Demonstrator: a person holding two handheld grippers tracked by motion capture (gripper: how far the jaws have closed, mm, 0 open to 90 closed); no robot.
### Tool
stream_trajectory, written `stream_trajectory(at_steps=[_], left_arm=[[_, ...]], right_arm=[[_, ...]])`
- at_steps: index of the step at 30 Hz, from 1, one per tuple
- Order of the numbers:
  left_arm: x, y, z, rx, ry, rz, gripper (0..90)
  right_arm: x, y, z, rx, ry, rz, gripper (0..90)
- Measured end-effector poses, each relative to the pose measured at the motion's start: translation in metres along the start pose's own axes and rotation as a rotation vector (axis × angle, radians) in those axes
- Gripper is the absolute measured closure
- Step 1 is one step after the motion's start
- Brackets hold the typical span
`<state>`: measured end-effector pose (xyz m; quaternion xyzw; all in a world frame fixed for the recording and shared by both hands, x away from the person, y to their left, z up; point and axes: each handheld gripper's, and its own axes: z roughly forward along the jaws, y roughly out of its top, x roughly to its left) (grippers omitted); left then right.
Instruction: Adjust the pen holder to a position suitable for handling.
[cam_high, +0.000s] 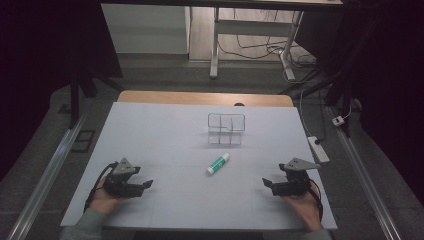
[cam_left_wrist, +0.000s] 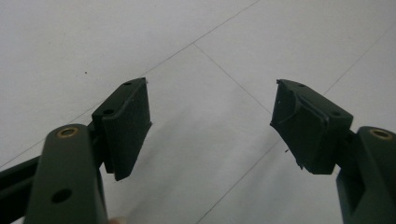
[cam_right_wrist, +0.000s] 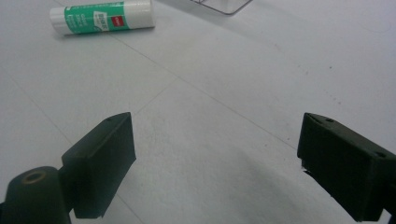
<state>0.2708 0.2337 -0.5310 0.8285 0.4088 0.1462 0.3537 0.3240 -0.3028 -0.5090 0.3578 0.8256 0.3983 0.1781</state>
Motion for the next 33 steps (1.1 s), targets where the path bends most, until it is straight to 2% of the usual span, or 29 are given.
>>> stream_trajectory(at_steps=[27,33], left_arm=[[-0.0006,0.0,0.0005,0.005,-0.002,0.006,27.3],[-0.0004,0.0,0.0009,0.006,-0.001,0.005,27.3]], right_arm=[[0.0007,-0.0014,0.0012,0.01,0.007,0.003,14.3],[0.0011,0.0037,0.0035,0.017,0.0,0.0,16.2]])
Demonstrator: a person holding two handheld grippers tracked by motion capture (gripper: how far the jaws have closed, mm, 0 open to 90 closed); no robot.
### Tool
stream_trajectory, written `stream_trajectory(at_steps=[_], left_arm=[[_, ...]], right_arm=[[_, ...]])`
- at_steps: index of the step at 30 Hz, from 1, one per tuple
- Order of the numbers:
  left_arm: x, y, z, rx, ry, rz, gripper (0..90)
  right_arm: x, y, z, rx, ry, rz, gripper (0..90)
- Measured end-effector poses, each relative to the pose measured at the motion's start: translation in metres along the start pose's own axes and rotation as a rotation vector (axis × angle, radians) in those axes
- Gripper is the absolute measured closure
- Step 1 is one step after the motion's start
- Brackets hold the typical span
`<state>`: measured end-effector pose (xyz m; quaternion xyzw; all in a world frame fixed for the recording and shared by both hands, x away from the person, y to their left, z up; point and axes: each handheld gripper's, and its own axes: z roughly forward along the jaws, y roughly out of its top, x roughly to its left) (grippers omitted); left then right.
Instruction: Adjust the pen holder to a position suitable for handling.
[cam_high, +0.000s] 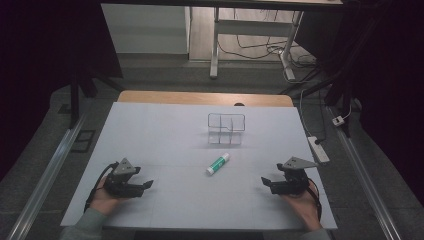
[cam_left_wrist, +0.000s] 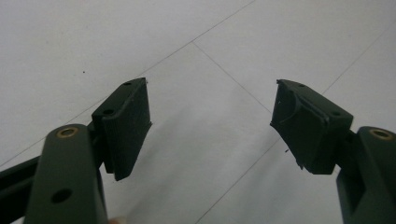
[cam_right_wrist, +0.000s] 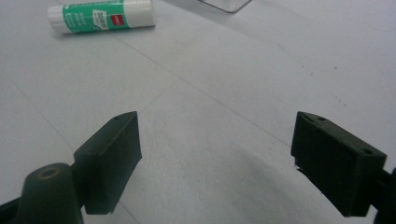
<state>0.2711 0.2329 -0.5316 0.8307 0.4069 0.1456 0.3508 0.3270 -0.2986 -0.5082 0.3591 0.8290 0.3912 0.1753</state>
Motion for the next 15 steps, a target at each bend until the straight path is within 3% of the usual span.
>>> stream_trajectory(at_steps=[9,15], left_arm=[[0.0,0.0,0.0,-0.001,-0.001,0.001,27.3],[0.0,0.0,0.0,-0.003,-0.003,0.001,27.2]], right_arm=[[0.003,0.016,0.006,-0.022,0.007,0.005,19.5],[0.005,0.032,0.02,-0.005,0.018,-0.003,22.5]])
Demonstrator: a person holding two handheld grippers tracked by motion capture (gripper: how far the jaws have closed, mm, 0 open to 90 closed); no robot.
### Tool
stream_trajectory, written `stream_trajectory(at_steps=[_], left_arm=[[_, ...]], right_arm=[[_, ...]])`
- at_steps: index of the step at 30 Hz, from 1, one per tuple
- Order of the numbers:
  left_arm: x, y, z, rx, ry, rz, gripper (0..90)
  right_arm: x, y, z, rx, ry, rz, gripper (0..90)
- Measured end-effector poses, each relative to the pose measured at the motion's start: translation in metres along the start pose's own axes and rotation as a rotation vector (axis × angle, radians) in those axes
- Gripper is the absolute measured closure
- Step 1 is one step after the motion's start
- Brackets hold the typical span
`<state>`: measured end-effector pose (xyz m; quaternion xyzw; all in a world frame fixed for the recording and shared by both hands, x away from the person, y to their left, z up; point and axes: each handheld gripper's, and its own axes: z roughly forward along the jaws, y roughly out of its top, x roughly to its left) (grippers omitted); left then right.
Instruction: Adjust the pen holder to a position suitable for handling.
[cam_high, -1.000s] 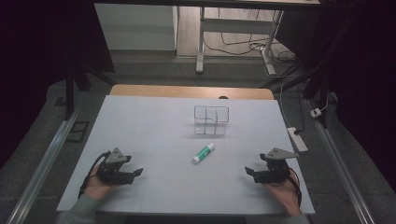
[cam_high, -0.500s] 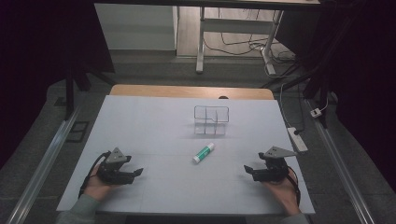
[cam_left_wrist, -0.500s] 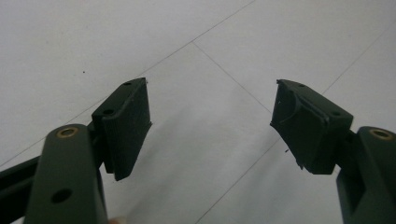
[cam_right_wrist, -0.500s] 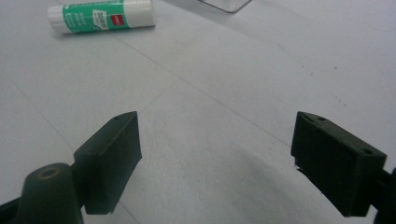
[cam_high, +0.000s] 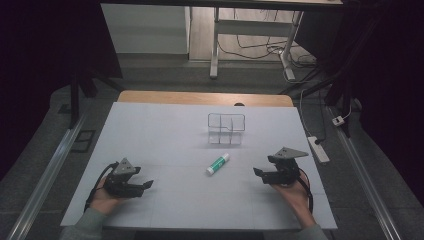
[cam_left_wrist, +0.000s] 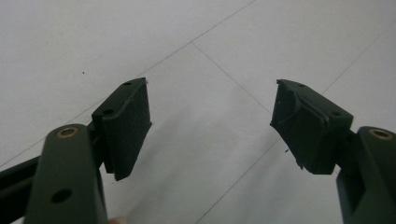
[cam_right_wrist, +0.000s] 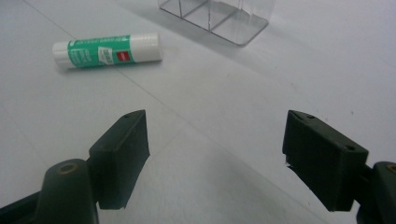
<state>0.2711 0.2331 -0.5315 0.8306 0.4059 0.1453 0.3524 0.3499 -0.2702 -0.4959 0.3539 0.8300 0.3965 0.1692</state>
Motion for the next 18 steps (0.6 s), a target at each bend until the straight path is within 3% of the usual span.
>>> stream_trajectory(at_steps=[4,8,18], left_arm=[[0.0,0.0,0.0,-0.001,0.0,-0.001,27.3],[0.0,0.0,0.0,0.0,0.0,0.002,27.2],[0.0,0.0,0.0,-0.004,0.001,0.001,27.3]], right_arm=[[0.0,0.008,0.005,-0.004,0.003,0.007,24.4],[-0.001,0.014,0.009,-0.02,-0.027,0.013,26.9],[-0.002,0.035,0.032,-0.005,-0.009,0.008,30.6]])
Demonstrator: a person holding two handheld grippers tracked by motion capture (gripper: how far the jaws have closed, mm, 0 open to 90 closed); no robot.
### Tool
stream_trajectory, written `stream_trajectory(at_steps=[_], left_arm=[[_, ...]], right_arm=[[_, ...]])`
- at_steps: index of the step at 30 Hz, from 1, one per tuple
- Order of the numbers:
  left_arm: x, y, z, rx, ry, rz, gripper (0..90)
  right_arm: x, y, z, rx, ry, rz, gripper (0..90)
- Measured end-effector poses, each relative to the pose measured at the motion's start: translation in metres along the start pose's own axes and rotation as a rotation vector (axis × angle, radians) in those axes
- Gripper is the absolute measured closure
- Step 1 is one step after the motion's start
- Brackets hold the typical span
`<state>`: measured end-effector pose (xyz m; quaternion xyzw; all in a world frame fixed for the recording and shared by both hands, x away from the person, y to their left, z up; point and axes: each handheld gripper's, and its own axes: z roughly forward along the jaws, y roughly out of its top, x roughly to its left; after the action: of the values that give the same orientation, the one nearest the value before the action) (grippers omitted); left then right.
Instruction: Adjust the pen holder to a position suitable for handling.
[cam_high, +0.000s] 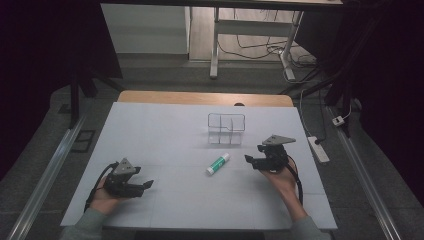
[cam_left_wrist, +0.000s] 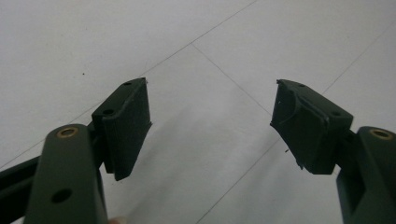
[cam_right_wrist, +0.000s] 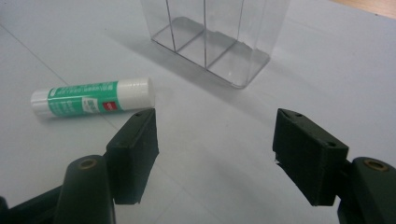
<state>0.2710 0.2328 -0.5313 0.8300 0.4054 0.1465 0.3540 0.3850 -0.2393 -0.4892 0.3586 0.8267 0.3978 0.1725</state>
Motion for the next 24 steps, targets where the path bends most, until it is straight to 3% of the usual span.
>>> stream_trajectory(at_steps=[16,24], left_arm=[[-0.001,0.0,0.001,0.003,-0.002,0.003,27.3],[-0.001,0.0,0.001,0.005,-0.007,0.006,27.3]], right_arm=[[-0.009,0.015,0.024,0.03,-0.021,0.031,40.0],[-0.024,0.014,0.034,0.063,-0.028,0.059,58.7]])
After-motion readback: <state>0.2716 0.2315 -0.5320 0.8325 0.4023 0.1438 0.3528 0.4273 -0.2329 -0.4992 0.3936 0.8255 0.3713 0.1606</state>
